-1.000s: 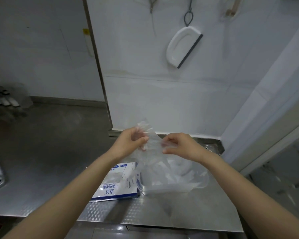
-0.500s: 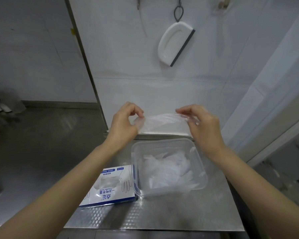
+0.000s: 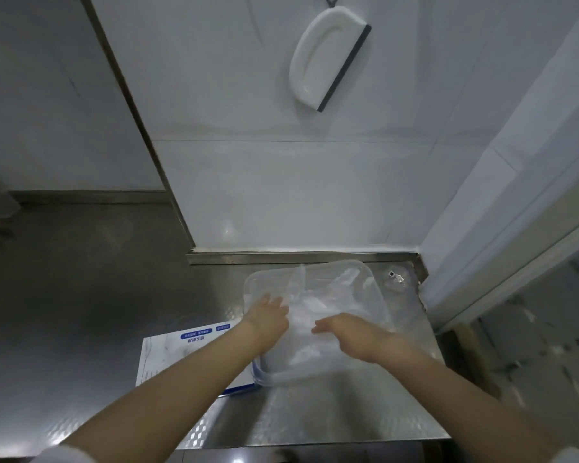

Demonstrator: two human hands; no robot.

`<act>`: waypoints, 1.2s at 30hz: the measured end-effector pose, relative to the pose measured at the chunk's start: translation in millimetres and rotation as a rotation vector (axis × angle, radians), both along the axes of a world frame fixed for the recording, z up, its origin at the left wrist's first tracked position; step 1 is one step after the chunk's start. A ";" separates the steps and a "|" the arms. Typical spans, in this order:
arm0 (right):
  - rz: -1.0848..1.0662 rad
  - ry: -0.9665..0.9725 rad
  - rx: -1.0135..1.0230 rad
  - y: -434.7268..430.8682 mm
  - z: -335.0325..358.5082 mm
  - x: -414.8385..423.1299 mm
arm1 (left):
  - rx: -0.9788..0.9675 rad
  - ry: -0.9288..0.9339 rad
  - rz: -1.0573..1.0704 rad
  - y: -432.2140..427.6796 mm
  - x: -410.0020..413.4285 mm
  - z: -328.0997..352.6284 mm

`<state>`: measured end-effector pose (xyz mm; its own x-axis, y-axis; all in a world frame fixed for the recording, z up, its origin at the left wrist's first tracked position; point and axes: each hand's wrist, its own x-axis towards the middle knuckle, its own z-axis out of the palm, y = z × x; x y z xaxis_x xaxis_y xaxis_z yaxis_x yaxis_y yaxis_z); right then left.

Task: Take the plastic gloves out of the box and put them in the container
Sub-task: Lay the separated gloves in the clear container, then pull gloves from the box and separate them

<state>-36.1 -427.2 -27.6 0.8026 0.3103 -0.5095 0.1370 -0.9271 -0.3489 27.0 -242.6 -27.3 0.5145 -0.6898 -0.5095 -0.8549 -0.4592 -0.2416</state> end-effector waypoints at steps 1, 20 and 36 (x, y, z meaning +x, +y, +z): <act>-0.032 0.091 -0.004 1.5 -2.9 4.3 | 0.071 0.017 0.011 -3.0 -1.3 -4.3; 0.014 0.047 -0.399 -6.5 -40.5 25.1 | 0.191 0.157 0.380 -25.6 -16.5 -49.8; -0.255 -0.520 0.269 80.6 58.4 -4.9 | -0.764 -0.032 0.485 52.0 -12.0 51.0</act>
